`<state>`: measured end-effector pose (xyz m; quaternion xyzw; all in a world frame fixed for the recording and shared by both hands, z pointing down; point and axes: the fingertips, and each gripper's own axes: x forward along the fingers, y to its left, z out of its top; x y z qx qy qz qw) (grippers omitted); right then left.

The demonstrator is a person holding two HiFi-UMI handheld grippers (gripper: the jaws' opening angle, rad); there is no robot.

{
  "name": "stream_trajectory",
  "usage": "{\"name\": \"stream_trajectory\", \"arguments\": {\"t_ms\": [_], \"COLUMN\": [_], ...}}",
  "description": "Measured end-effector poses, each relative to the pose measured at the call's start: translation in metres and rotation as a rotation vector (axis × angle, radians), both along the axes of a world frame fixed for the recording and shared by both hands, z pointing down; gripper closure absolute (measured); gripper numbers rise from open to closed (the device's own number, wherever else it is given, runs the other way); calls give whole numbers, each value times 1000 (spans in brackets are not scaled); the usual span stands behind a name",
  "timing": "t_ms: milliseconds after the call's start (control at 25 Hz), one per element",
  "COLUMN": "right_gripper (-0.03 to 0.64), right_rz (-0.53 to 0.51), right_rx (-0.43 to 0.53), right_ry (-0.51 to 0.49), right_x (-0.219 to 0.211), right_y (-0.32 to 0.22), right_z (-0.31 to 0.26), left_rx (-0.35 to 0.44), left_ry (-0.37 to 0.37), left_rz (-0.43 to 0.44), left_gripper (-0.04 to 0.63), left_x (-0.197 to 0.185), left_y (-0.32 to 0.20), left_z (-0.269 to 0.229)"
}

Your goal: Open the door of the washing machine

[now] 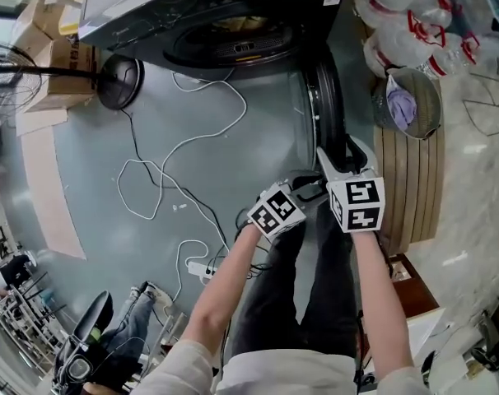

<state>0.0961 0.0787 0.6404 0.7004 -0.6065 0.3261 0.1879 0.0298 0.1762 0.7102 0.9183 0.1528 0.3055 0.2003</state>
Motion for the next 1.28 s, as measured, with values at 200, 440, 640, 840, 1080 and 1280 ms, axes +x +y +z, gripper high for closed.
{"name": "stream_trajectory", "arguments": {"t_ms": [200,440,640,840,1080,1280], "right_gripper": [370,402,411,420,422,416], "right_rz": [-36,-129,-186,-215,-233,-321], "right_rx": [-27,3,4,-7,-36,-69], "right_ry": [10,2,12,31,140,224], "right_x": [26,40,64,109,169,218], "right_y": [10,20,27,37,46,40], "right_z": [8,0,-5,-6,-6,-4], "left_rx": [86,155,105,131,140,142], "left_ry": [-14,-1,25,14,4,-16], "left_rz": [-130,-302,-347,-361,-357,-383], "left_gripper": [532,538,537,537,537,537], "left_x": [17,63,104,133,167,192], "left_y": [-55,-133,-151,-154,-155,-170], "left_z": [8,-5,-11,-5,-6,-3]}}
